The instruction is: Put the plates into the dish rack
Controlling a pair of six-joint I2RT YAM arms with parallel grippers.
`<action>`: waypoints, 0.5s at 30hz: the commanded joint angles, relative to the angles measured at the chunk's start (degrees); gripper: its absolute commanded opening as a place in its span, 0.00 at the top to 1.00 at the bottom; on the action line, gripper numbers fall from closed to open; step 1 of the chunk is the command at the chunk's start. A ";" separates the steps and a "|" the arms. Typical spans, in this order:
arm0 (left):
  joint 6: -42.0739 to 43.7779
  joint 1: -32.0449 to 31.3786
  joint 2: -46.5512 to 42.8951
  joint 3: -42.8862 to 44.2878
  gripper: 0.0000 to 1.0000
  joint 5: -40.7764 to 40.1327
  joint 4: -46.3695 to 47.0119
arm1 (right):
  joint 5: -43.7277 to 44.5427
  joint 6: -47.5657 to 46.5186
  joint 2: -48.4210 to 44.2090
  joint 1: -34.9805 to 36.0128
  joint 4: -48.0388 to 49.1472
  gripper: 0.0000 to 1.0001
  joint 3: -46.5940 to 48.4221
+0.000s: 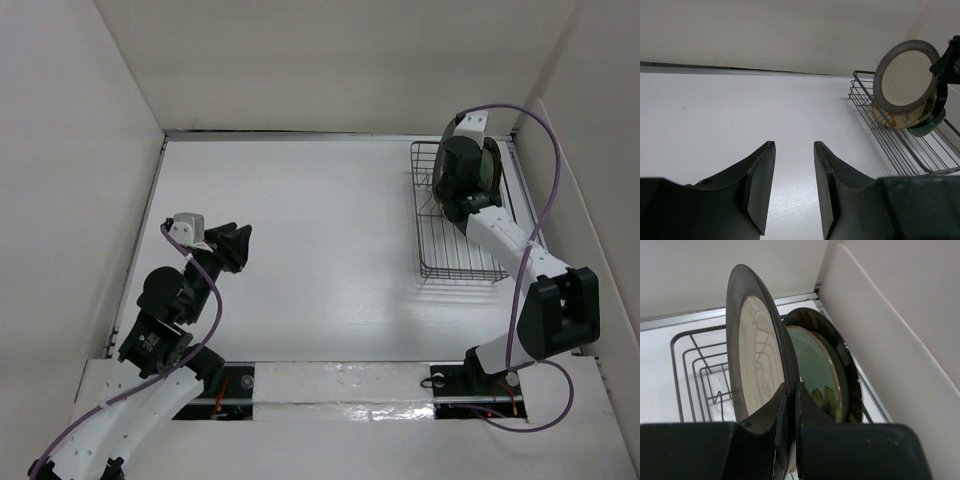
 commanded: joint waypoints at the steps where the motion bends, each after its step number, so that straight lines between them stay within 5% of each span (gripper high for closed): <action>1: -0.25 0.26 0.90 0.23 0.66 0.33 1.96 | 1.06 -1.97 -0.67 1.25 9.19 1.00 4.82; 15: -0.34 0.26 1.96 0.05 0.66 0.69 2.40 | -1.30 -0.58 -1.37 3.02 9.63 0.97 -4.22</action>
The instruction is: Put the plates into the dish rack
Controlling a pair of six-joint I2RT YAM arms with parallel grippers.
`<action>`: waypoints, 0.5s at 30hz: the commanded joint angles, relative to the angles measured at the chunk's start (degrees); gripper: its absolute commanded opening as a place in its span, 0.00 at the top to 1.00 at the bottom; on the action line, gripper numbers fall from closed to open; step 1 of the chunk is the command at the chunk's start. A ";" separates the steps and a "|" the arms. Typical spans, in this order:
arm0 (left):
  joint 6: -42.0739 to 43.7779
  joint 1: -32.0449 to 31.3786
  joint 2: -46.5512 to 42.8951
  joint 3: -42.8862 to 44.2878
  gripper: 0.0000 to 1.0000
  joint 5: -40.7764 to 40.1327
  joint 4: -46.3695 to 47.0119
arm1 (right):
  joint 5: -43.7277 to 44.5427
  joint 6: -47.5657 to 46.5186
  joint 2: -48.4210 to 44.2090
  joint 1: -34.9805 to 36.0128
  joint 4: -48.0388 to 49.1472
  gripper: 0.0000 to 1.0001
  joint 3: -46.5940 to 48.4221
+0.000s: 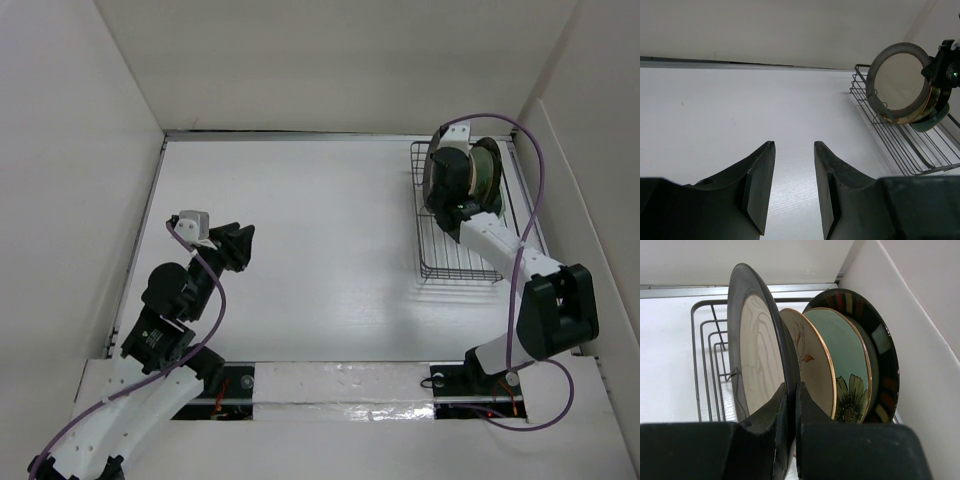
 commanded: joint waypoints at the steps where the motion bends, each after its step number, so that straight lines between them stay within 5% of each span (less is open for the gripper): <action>1: -0.34 0.26 0.16 -0.03 0.66 0.09 2.31 | 1.42 1.24 -2.73 0.15 7.92 0.97 -1.02; 10: -0.34 0.26 0.96 0.23 0.65 -0.79 1.78 | 2.91 4.58 0.17 2.61 4.15 0.87 0.56; 15: -0.25 0.26 1.48 0.14 0.63 -1.58 1.87 | 3.18 8.18 0.08 3.84 3.44 0.70 -1.55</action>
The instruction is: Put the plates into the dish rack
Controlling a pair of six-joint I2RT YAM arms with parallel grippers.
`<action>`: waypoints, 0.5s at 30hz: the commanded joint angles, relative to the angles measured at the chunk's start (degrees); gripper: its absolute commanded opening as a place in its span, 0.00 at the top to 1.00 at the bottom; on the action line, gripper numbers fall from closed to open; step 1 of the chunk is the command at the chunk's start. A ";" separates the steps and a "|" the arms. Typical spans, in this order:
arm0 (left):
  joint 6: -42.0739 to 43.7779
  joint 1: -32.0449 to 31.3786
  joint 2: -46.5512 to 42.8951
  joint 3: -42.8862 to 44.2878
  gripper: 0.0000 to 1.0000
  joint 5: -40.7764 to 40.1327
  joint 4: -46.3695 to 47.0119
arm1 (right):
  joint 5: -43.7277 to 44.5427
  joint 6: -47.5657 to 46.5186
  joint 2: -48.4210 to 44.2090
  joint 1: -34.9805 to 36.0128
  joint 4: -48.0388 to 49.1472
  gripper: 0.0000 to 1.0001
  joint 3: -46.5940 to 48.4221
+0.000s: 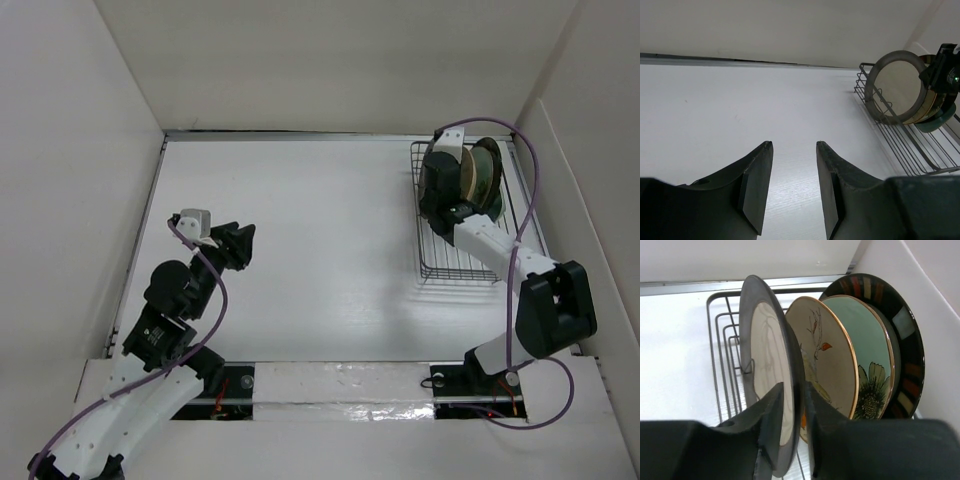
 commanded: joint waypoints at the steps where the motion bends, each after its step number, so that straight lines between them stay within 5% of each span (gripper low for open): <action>1: -0.33 0.26 0.81 0.31 0.63 -0.70 1.78 | 1.84 3.66 -0.20 1.05 2.79 0.69 0.03; 2: -0.34 0.26 1.07 0.32 0.63 -0.79 1.87 | 2.80 5.75 0.07 1.05 2.52 0.57 -0.06; 11: -1.48 0.26 2.65 0.32 0.53 -2.02 2.57 | 0.72 10.07 -7.38 1.57 -4.50 0.05 4.77; 15: -1.83 0.26 4.05 0.67 0.50 -2.72 2.57 | -6.40 13.32 -14.49 4.90 -5.65 0.00 4.07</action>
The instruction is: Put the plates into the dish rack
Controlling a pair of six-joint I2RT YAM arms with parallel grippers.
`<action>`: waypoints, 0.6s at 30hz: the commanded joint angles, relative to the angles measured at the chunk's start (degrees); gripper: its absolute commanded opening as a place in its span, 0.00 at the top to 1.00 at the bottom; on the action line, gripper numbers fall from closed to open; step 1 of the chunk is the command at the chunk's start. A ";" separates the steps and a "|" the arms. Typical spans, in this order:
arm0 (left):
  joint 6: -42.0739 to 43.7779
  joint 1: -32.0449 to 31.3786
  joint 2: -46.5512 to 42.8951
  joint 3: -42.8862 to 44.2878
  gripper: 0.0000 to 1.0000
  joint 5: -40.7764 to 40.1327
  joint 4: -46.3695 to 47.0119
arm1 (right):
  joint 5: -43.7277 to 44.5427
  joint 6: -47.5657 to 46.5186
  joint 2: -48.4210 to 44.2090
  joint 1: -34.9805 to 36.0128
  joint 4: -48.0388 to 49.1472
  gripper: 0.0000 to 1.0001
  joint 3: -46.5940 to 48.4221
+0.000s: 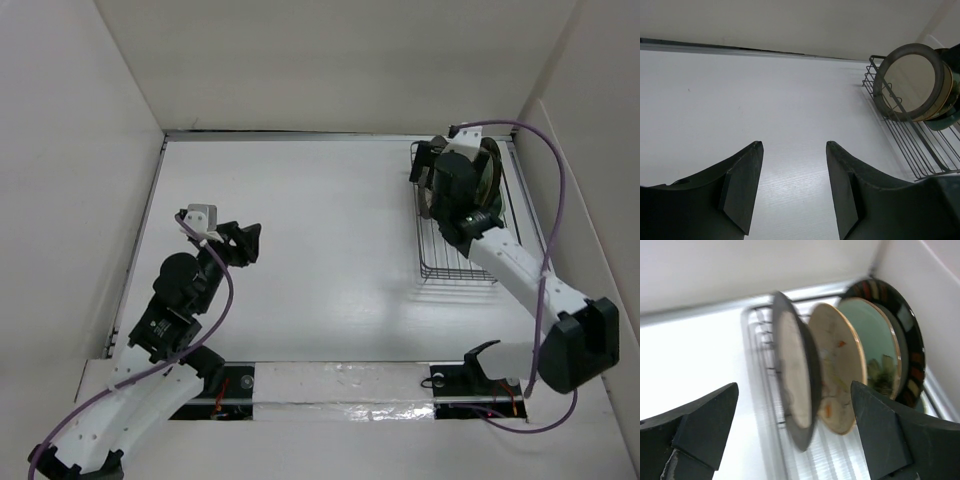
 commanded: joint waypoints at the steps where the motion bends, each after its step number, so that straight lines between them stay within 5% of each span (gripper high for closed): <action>1: -0.74 0.26 1.46 1.02 0.50 -1.80 2.62 | -7.12 4.84 -8.40 3.36 1.03 0.00 2.43; 8: -0.82 0.26 2.34 2.77 0.49 -4.00 2.97 | -46.46 11.79 -15.17 11.62 15.94 0.00 -8.10; 18: -2.84 0.26 4.27 4.89 0.48 -5.59 3.14 | -53.38 14.87 -12.02 17.16 25.38 0.00 -17.96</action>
